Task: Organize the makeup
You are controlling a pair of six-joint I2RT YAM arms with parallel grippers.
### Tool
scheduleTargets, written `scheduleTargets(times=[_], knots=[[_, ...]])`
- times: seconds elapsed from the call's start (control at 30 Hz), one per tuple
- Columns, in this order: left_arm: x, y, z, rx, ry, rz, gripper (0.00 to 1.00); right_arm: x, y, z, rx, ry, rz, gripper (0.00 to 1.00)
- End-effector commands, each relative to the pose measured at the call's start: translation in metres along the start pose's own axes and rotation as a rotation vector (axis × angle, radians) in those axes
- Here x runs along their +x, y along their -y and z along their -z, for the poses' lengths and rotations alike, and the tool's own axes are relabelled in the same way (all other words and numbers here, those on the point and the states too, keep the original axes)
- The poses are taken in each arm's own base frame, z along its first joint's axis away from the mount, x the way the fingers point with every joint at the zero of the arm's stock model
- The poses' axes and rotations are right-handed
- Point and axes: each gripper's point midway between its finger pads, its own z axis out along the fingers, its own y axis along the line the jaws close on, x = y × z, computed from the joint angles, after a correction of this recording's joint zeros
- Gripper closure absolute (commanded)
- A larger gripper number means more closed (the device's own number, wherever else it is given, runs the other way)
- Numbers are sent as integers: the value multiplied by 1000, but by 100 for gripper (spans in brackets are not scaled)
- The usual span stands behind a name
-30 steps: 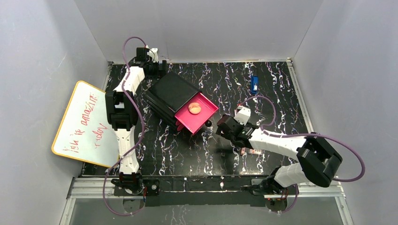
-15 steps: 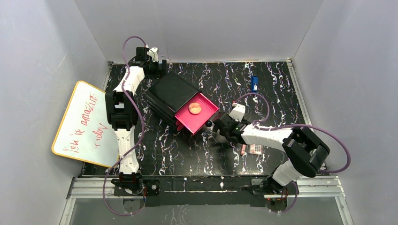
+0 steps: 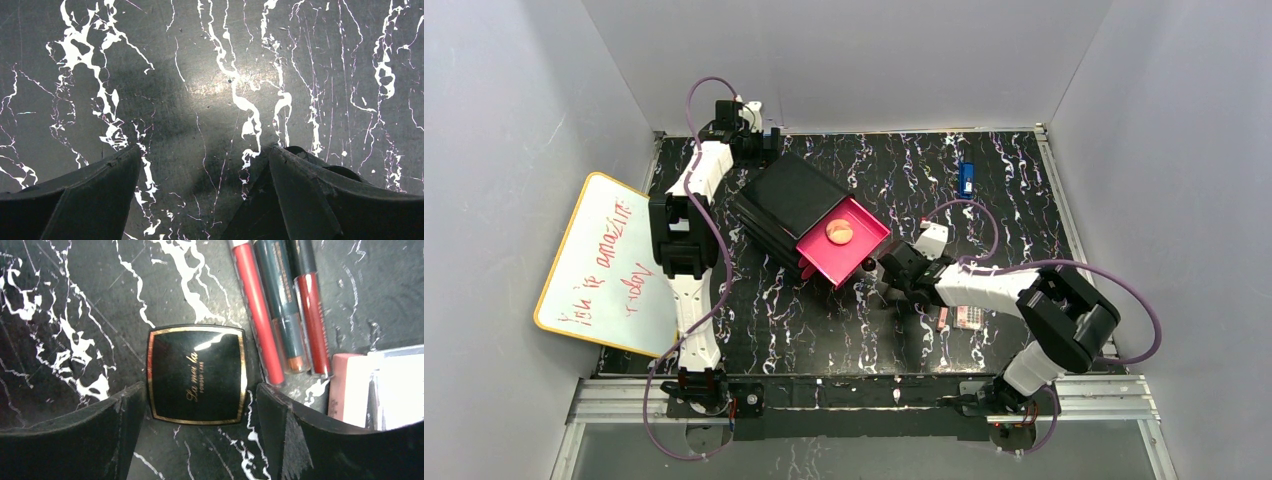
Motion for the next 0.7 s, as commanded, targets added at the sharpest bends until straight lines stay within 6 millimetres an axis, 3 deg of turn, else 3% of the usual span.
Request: scheduleTargets(times=[0.0, 0.17, 0.33, 0.43, 0.5, 0.67], knots=[[-6, 6, 6, 9, 0, -22, 2, 5, 7, -9, 25, 8, 4, 15], [-5, 6, 5, 9, -6, -25, 2, 12, 8, -14, 34, -7, 15, 22], [-4, 5, 3, 7, -9, -26, 2, 15, 12, -14, 39, -11, 22, 37], [-3, 5, 3, 6, -11, -26, 2, 14, 17, -10, 48, -13, 22, 39], [-4, 5, 4, 4, -9, -28, 2, 11, 23, -4, 59, -9, 19, 40], [-4, 6, 4, 6, -11, -29, 2, -24, 42, 32, 67, 71, -13, 42]])
